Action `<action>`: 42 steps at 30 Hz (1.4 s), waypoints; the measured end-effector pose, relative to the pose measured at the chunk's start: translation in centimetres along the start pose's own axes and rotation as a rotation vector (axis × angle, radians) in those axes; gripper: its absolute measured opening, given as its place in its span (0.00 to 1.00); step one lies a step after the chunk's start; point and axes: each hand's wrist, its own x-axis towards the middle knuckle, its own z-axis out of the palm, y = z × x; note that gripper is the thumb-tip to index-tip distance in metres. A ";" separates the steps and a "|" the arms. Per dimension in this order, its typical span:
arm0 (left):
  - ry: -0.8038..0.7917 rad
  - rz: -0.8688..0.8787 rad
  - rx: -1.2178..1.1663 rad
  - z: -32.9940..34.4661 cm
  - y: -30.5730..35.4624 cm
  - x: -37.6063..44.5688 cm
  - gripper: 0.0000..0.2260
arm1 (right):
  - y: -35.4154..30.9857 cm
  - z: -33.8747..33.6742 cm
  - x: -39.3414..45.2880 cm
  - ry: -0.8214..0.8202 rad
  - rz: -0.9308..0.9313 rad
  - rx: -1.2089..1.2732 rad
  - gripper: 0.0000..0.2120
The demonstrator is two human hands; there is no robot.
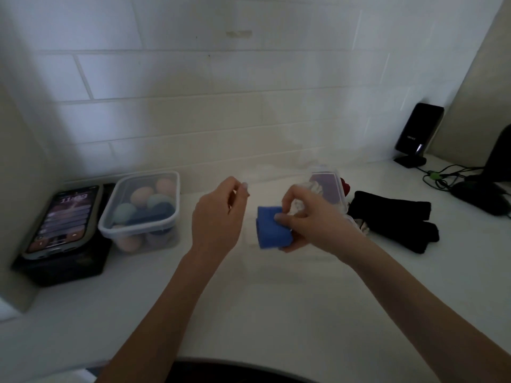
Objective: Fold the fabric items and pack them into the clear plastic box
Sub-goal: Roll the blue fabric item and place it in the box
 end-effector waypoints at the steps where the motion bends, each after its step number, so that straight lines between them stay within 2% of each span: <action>1: -0.014 -0.014 -0.008 -0.1 -0.4 -0.6 0.12 | 0.2 0.4 0.0 -0.036 -0.004 -0.079 0.08; 6: -0.129 -0.041 -0.011 0.0 -1.2 -2.2 0.11 | 1.0 2.0 0.2 -0.138 -0.022 -0.501 0.05; 9: -0.186 -0.024 0.024 0.2 -0.9 -2.4 0.11 | 1.2 2.4 0.2 -0.196 0.043 -0.508 0.06; 14: -0.185 -0.016 0.049 0.1 -0.8 -2.3 0.11 | 0.4 1.9 -0.2 -0.258 0.068 -0.500 0.09; 17: -0.193 -0.020 0.052 0.1 -0.9 -2.3 0.11 | 0.1 2.0 -0.5 -0.246 0.046 -0.585 0.13; 21: -0.200 -0.037 0.042 0.0 -0.8 -2.3 0.11 | -0.6 2.7 -0.5 -0.238 -0.060 -0.758 0.13; 26: -0.201 -0.055 0.027 -0.1 -0.6 -2.5 0.11 | -1.4 3.7 0.1 -0.259 -0.043 -0.956 0.15; 29: -0.207 -0.062 0.006 -0.1 -0.6 -2.6 0.11 | -1.5 4.0 0.3 -0.306 -0.088 -1.100 0.13; 37: -0.215 -0.083 0.003 0.0 -0.7 -2.5 0.11 | -1.7 2.8 -0.3 -0.392 -0.157 -1.089 0.14; 42: -0.221 -0.080 -0.009 0.1 -0.9 -2.6 0.12 | -1.7 3.8 0.5 -0.449 -0.142 -1.249 0.17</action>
